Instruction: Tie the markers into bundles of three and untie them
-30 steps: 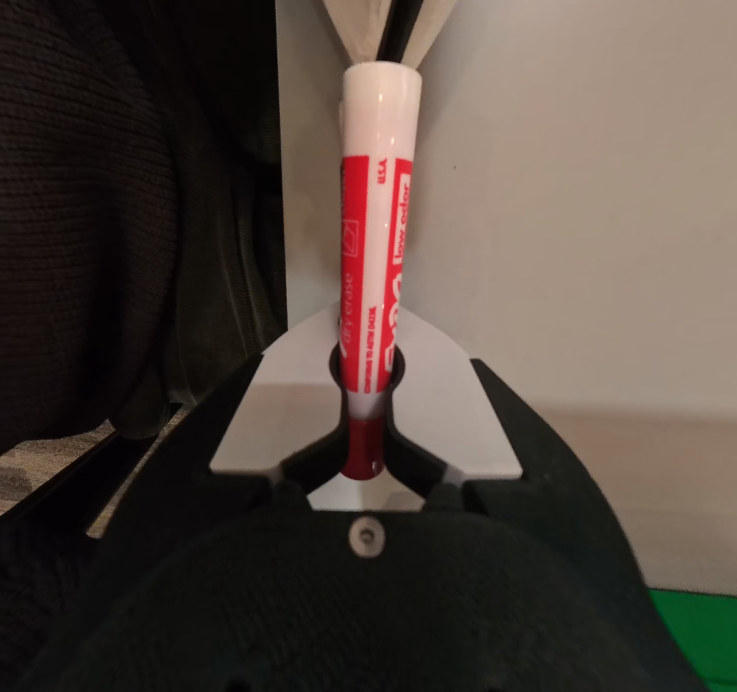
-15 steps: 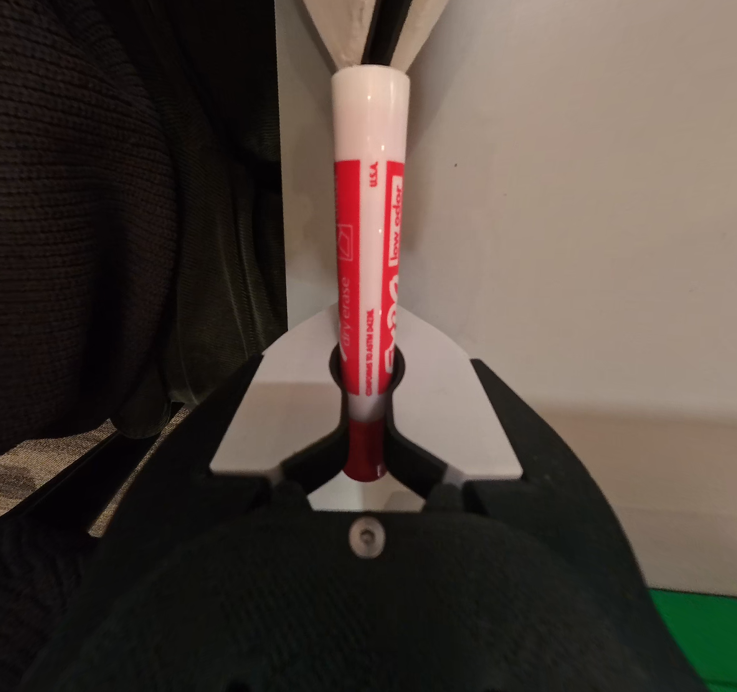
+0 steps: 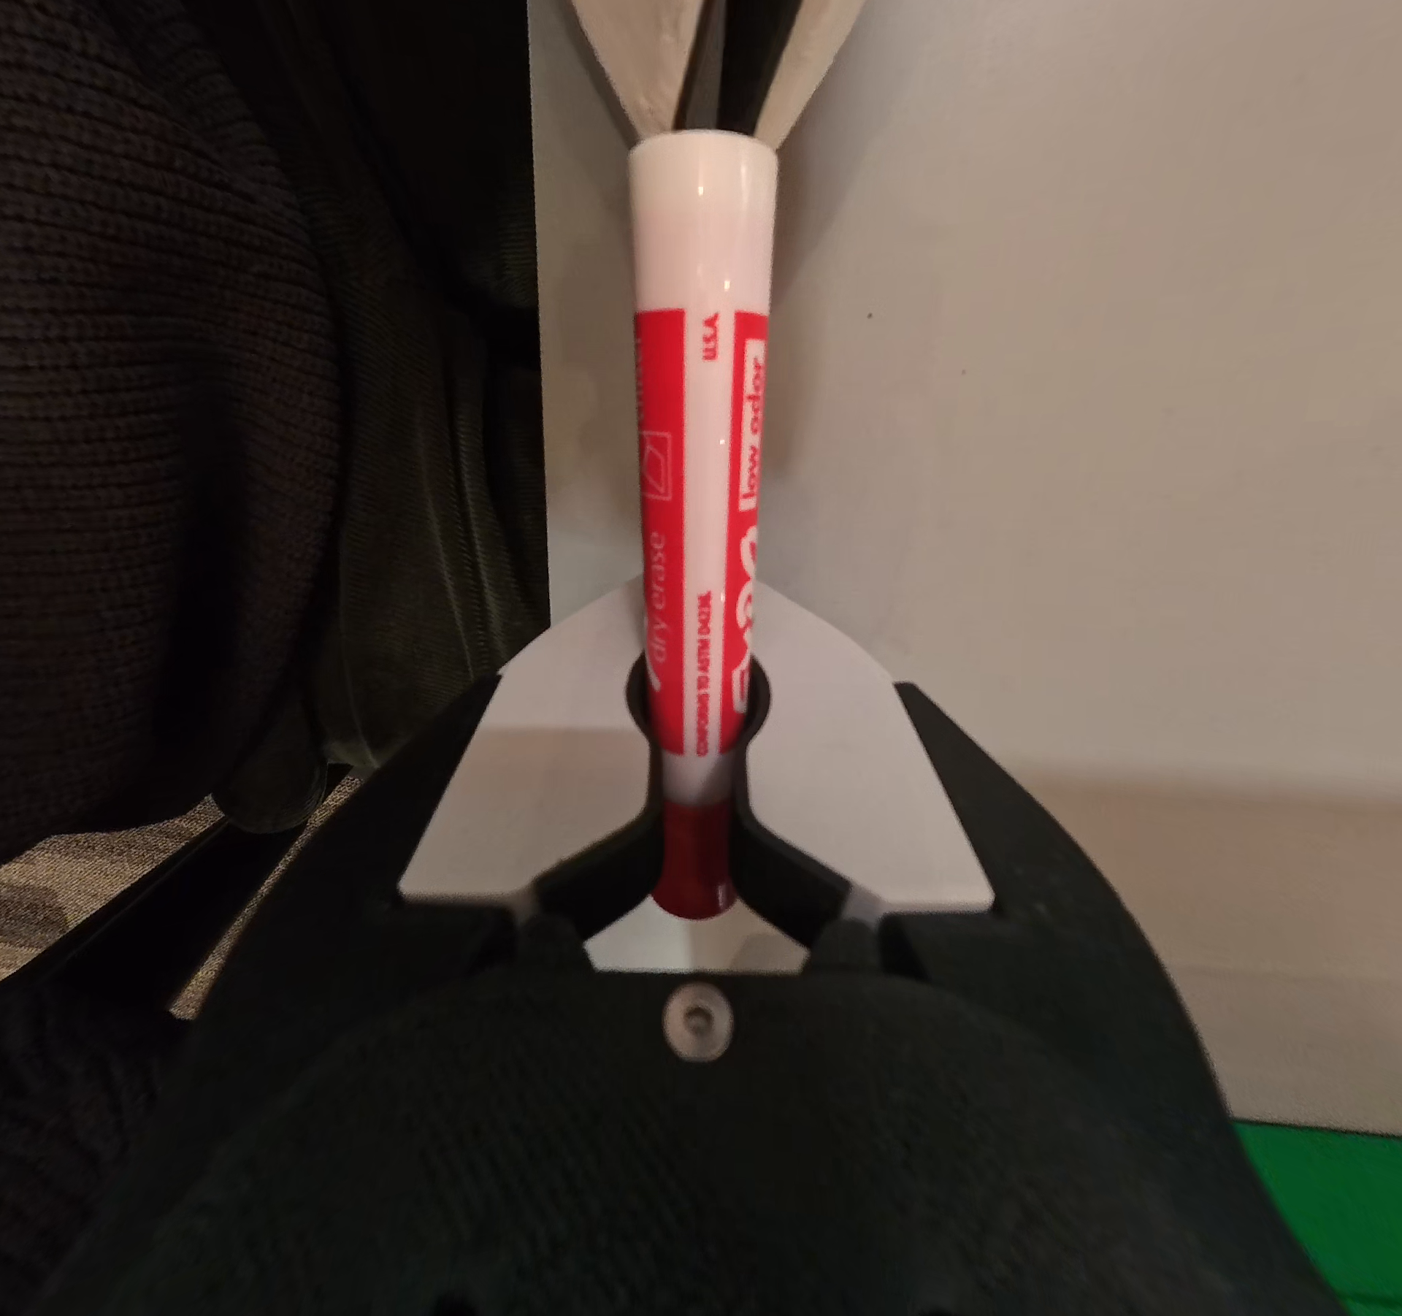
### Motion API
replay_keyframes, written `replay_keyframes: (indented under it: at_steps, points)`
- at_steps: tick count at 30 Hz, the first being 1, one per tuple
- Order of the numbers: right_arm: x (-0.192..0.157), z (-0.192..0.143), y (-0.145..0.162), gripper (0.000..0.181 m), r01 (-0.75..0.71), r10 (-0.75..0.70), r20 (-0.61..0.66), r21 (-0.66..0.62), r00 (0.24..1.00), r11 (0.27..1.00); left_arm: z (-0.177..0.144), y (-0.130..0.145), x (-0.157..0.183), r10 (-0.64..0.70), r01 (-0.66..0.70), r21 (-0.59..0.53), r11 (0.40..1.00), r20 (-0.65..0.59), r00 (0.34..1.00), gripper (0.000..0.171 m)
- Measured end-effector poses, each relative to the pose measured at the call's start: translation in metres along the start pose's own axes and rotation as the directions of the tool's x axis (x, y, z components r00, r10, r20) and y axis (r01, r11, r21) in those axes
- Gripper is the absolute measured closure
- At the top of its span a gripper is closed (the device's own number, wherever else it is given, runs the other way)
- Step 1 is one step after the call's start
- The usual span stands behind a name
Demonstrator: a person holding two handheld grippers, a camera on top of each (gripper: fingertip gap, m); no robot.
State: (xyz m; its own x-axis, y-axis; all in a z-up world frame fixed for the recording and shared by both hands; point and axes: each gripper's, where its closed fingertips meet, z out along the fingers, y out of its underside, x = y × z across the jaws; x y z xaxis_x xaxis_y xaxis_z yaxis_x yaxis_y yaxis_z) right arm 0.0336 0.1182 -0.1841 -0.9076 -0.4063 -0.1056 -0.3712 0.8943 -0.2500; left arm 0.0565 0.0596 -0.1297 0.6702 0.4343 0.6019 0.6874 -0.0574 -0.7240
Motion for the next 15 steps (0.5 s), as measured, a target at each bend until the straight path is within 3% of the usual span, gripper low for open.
replay_keyframes:
  at_steps: [4,10,15]
  points:
    - [0.001,0.000,0.001,0.167,-0.001,0.001,-0.001,0.000,1.000,1.000,-0.006,-0.003,-0.003,-0.009,0.009,0.020,1.000,0.000,1.000,0.162]
    - [0.001,-0.002,0.002,0.168,0.007,-0.007,-0.001,0.010,1.000,1.000,-0.020,-0.024,0.012,-0.056,0.082,0.156,0.984,-0.163,0.985,0.131]
    - [-0.002,-0.001,-0.003,0.168,0.039,-0.039,0.000,0.018,0.999,0.999,-0.027,-0.023,-0.004,-0.070,0.089,0.176,0.980,-0.110,0.991,0.120]
